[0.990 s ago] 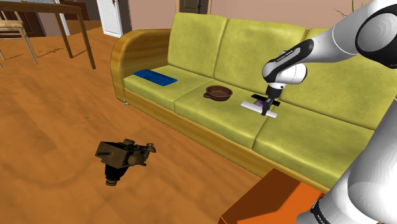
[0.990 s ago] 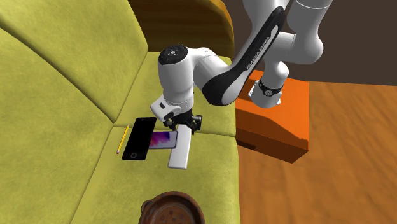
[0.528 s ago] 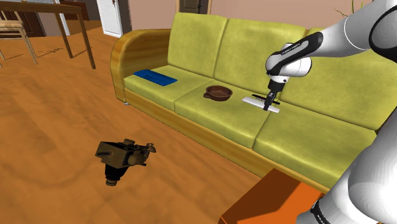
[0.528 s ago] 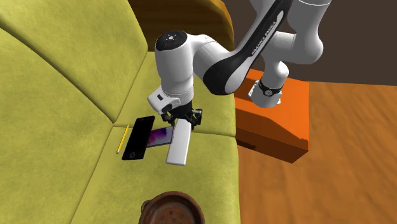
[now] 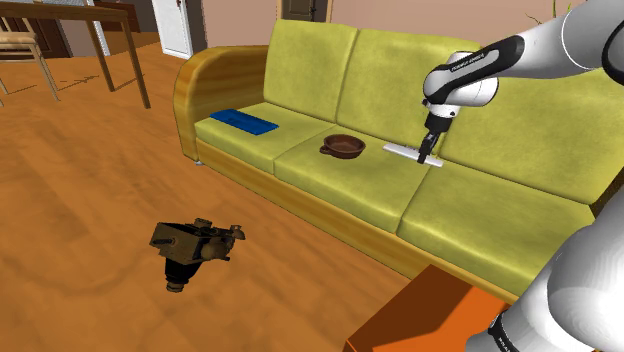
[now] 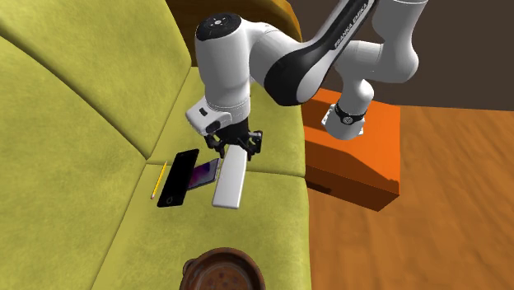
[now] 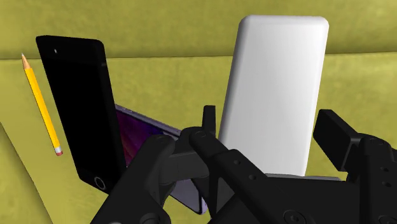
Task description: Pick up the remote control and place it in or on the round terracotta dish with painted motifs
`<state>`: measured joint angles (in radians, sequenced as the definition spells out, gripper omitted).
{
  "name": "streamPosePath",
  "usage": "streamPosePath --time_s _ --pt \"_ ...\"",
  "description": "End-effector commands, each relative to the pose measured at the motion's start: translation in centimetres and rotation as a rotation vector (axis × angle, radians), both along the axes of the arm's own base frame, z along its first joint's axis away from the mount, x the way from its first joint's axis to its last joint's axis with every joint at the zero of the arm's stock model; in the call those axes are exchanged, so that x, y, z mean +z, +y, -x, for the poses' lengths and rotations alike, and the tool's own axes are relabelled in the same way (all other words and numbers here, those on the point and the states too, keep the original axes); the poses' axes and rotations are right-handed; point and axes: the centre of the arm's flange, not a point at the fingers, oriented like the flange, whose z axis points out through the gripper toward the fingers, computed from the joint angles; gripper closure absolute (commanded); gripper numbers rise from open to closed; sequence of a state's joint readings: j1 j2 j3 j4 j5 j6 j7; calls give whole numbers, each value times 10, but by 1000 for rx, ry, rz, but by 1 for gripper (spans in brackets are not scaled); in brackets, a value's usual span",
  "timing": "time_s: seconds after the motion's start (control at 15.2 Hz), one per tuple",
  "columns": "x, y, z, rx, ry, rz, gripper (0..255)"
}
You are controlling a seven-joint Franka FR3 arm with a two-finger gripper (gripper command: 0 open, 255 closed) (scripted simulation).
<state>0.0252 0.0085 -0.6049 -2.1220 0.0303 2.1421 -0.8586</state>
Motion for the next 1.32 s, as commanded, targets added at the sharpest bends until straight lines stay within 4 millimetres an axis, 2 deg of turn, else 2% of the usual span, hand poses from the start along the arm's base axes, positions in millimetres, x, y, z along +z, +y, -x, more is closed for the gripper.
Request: streamPosePath --time_s 0.0,0.4,1.25 --pt "11 -1 0 0 0 0 255" --pt "42 -1 0 0 0 0 255" --pt "45 57 -161 0 0 0 255"
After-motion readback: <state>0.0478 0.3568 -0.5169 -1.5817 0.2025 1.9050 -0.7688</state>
